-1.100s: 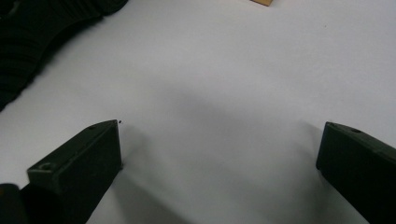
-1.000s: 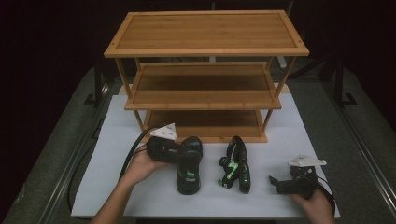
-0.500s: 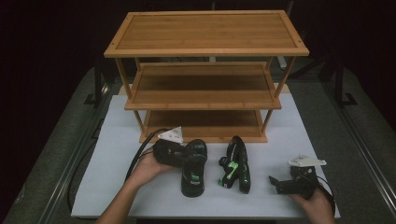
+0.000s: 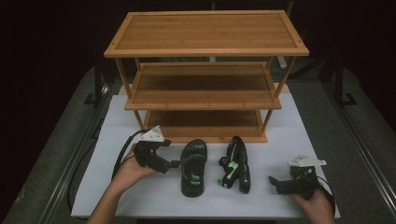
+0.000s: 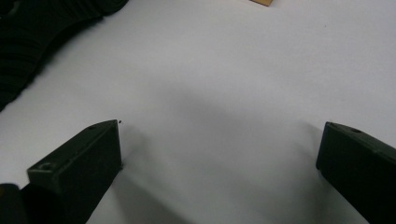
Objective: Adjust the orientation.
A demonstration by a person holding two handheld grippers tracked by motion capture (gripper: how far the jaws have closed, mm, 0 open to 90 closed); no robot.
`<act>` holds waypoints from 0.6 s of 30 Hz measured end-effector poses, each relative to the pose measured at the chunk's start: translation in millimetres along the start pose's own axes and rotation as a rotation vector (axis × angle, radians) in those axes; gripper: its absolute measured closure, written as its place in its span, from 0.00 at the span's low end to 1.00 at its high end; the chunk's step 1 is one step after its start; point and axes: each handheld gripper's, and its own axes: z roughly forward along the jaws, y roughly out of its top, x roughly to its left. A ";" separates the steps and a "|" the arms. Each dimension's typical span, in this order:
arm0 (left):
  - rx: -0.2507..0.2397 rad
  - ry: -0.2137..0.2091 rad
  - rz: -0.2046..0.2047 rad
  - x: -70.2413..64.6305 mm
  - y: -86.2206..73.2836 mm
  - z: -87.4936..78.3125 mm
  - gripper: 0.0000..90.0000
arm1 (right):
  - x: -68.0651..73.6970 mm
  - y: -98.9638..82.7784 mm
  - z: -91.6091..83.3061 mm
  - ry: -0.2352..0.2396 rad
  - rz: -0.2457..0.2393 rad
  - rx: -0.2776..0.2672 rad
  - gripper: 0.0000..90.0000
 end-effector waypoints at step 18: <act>0.058 0.256 -0.074 1.4 -77.3 -45.6 0.00 | -0.7 0.8 0.3 0.002 -0.002 0.006 0.00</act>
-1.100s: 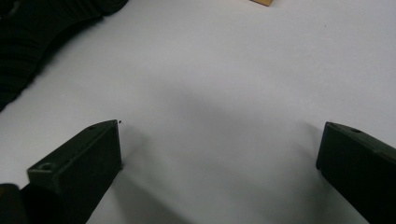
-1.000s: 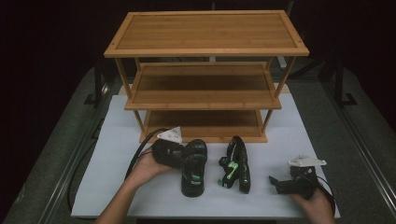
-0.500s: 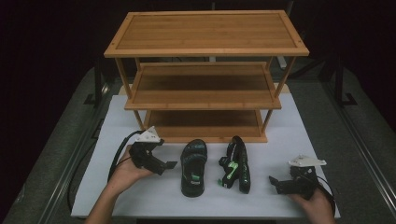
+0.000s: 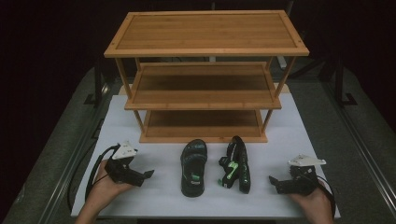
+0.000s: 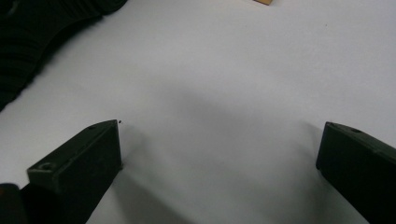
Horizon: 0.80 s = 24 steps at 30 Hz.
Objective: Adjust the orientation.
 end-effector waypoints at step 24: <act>0.023 0.044 -0.099 10.4 -57.1 -5.1 0.00 | 3.7 7.7 -16.3 0.054 -0.030 -0.026 0.37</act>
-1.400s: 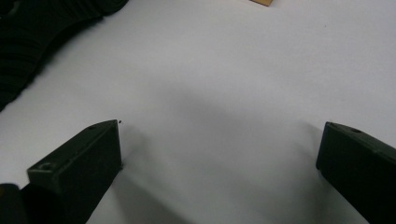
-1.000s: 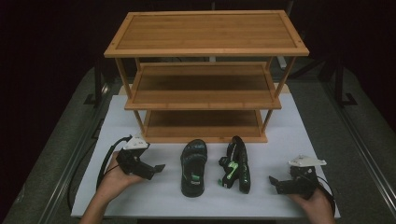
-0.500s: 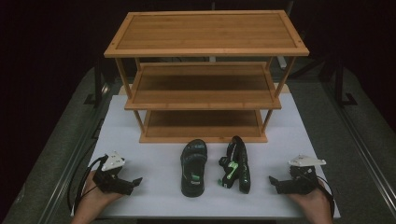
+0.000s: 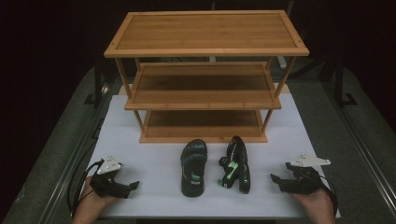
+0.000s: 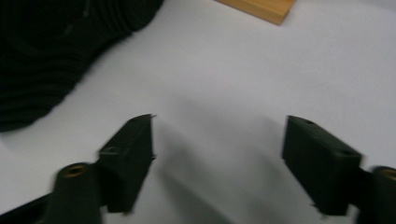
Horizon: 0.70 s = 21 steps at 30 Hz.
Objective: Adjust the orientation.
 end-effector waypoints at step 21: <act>-0.004 0.000 -0.002 0.0 -0.1 0.3 0.00 | 41.0 89.4 -7.8 0.236 -0.123 -0.097 1.00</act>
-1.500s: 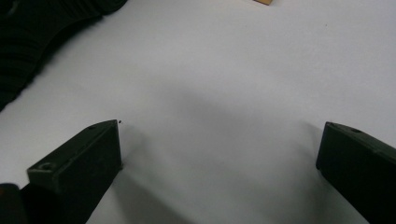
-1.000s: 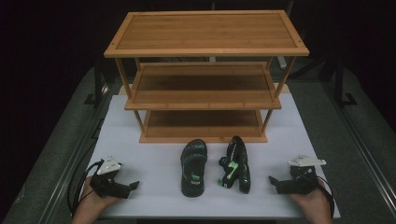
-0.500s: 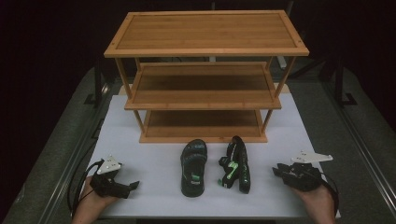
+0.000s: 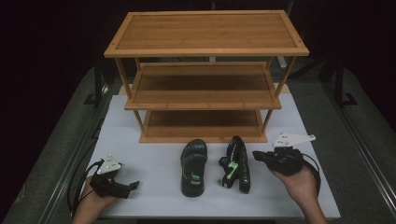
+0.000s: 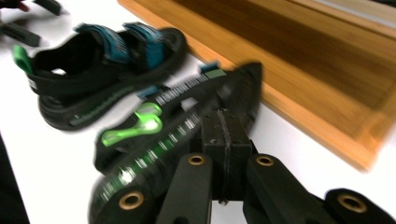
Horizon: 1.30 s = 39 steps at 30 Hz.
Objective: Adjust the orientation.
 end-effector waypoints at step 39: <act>0.003 -0.001 0.000 0.1 -0.1 0.0 0.00 | -9.1 -16.8 0.5 -0.005 0.006 0.022 1.00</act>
